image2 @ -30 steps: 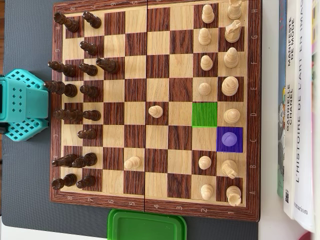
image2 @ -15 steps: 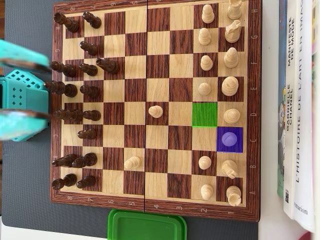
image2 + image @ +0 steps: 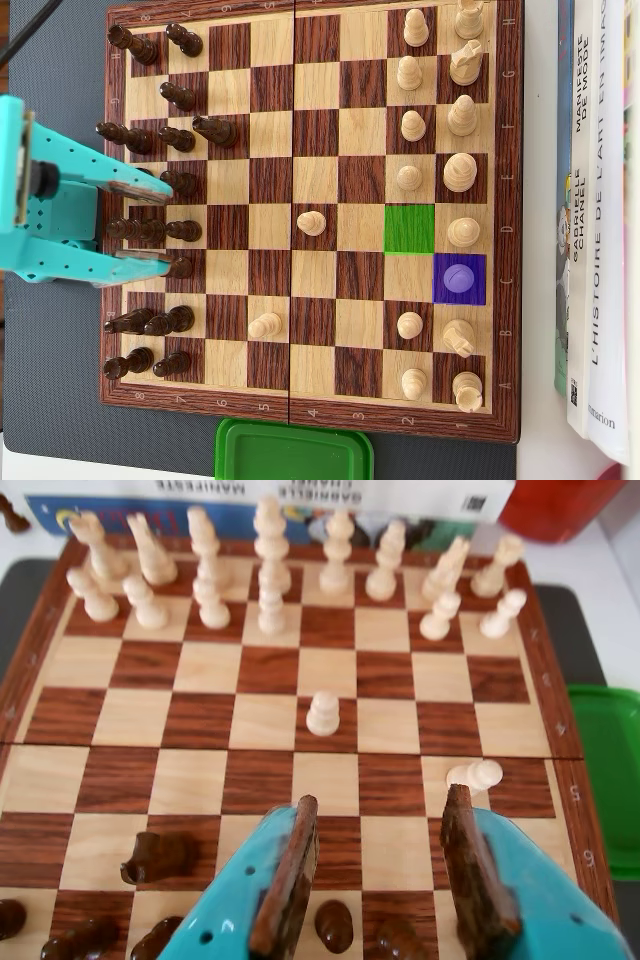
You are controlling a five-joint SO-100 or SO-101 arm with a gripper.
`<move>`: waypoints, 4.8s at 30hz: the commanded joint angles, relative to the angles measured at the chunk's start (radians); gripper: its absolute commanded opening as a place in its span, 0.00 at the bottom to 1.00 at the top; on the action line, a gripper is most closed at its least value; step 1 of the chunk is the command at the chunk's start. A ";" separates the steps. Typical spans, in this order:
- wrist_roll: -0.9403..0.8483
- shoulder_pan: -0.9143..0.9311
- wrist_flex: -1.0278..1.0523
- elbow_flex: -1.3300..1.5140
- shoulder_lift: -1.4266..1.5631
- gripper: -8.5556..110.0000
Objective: Play chess
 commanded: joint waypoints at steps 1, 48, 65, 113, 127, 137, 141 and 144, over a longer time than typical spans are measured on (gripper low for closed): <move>-0.005 0.006 0.063 -0.107 -0.098 0.23; -0.066 0.064 0.130 -1.603 -1.940 0.22; -0.066 0.052 0.130 -1.842 -2.177 0.22; -0.067 0.057 0.106 -1.945 -2.342 0.22; -0.067 0.077 0.110 -1.945 -2.352 0.21; -0.067 0.077 0.103 -1.945 -2.352 0.18; -0.067 0.077 0.103 -1.945 -2.352 0.18; -0.067 0.078 0.103 -1.942 -2.352 0.18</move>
